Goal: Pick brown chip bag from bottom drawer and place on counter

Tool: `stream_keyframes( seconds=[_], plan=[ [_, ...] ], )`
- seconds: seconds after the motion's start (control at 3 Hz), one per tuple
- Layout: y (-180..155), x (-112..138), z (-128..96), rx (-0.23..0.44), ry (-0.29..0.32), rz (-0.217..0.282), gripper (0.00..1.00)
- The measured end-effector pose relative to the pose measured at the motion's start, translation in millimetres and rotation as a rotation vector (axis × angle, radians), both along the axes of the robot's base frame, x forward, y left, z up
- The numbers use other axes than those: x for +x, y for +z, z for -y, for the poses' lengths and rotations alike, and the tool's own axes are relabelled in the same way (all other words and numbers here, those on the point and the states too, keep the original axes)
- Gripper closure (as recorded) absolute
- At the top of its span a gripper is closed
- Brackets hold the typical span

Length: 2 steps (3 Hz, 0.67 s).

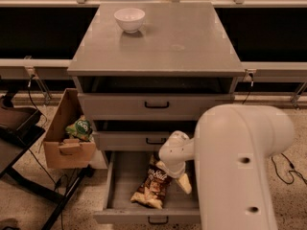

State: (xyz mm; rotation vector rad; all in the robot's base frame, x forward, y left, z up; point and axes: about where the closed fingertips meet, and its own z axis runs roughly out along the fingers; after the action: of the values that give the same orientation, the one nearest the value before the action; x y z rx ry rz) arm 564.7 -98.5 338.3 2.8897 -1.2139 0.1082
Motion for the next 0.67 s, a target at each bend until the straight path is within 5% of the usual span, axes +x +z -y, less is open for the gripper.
stream_keyframes(
  seconds=[0.33,0.67],
  plan=[
    [-42.4,30.5,19.1,-0.047,0.026,0.012,0.0],
    [-48.3,34.1,19.6,-0.044,0.015,0.012,0.0]
  ],
)
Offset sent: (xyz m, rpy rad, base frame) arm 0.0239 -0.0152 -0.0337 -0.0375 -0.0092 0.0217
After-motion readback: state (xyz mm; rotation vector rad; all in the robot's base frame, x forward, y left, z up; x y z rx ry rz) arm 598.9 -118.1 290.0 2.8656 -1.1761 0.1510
